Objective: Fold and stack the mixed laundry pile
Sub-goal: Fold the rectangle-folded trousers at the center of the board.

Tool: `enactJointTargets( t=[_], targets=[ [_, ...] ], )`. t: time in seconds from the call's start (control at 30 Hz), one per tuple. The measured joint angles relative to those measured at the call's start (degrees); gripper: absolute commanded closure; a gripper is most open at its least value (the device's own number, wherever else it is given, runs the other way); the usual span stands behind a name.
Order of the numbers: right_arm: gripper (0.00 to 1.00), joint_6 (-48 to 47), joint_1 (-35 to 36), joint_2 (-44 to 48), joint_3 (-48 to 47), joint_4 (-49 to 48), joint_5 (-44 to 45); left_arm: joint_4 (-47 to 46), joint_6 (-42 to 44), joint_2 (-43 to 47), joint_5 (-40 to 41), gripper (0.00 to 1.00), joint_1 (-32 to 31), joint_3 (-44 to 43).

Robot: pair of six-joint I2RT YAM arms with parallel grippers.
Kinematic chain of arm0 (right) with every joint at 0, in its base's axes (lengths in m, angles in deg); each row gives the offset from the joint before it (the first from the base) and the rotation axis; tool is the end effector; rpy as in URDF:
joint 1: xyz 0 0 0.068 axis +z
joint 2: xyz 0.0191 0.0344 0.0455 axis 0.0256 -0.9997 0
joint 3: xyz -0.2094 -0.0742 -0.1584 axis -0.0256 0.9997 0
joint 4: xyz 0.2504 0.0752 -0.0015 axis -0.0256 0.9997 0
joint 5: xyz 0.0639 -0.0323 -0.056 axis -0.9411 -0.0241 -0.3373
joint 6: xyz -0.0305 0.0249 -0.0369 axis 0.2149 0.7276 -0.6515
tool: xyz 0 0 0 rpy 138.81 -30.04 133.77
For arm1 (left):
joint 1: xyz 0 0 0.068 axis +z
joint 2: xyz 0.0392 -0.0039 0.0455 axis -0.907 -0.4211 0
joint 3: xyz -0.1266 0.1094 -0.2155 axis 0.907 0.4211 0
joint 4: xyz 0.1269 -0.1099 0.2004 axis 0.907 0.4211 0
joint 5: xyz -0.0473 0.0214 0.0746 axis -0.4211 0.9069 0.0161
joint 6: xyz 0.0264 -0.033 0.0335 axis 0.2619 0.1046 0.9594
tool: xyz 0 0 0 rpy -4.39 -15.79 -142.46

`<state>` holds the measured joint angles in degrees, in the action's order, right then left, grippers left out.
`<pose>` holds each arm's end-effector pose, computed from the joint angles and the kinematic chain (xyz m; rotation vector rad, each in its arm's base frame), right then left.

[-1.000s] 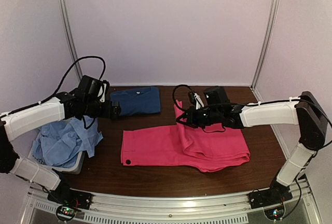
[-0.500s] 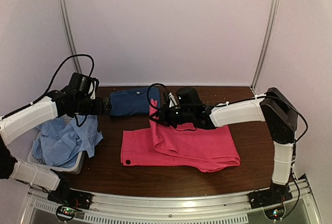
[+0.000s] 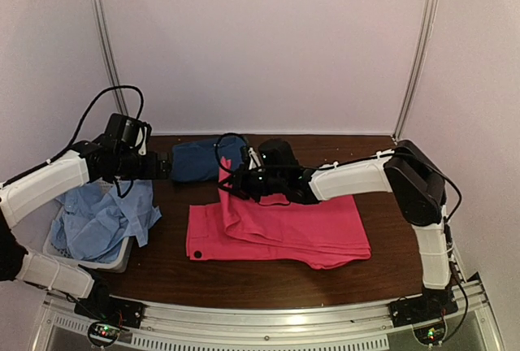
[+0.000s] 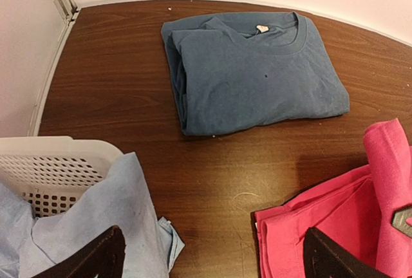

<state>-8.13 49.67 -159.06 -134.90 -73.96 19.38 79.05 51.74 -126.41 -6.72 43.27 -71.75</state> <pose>0.2946 0.3910 0.1952 -0.2094 2.3066 1.6143 0.2499 -0.0936 0.2786 -0.1754 2.3400 -0.2199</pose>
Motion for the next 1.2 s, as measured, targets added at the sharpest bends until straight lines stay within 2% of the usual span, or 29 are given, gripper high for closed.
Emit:
enactJointTargets(
  t=[0.27, 0.43, 0.9, 1.2],
  targets=[
    [1.00, 1.8, 1.6, -4.4, -3.7, -0.5, -0.5, 0.4, 0.4, 0.0, -0.6, 0.02, 0.5, 0.0],
    [1.00, 1.7, 2.0, -4.0, -3.6, 0.0, -0.5, 0.5, 0.6, 0.0, -0.7, 0.02, 0.5, 0.0],
    [1.00, 0.2, 2.0, 12.7, 6.2, 3.4, -0.4, 1.0, 0.6, -0.2, -1.1, 0.02, 0.5, 0.1],
    [1.00, 0.7, 1.7, 14.2, 5.5, 5.7, -1.6, 1.3, 0.6, -0.2, -1.1, 0.02, 0.5, 0.1]
  ],
)
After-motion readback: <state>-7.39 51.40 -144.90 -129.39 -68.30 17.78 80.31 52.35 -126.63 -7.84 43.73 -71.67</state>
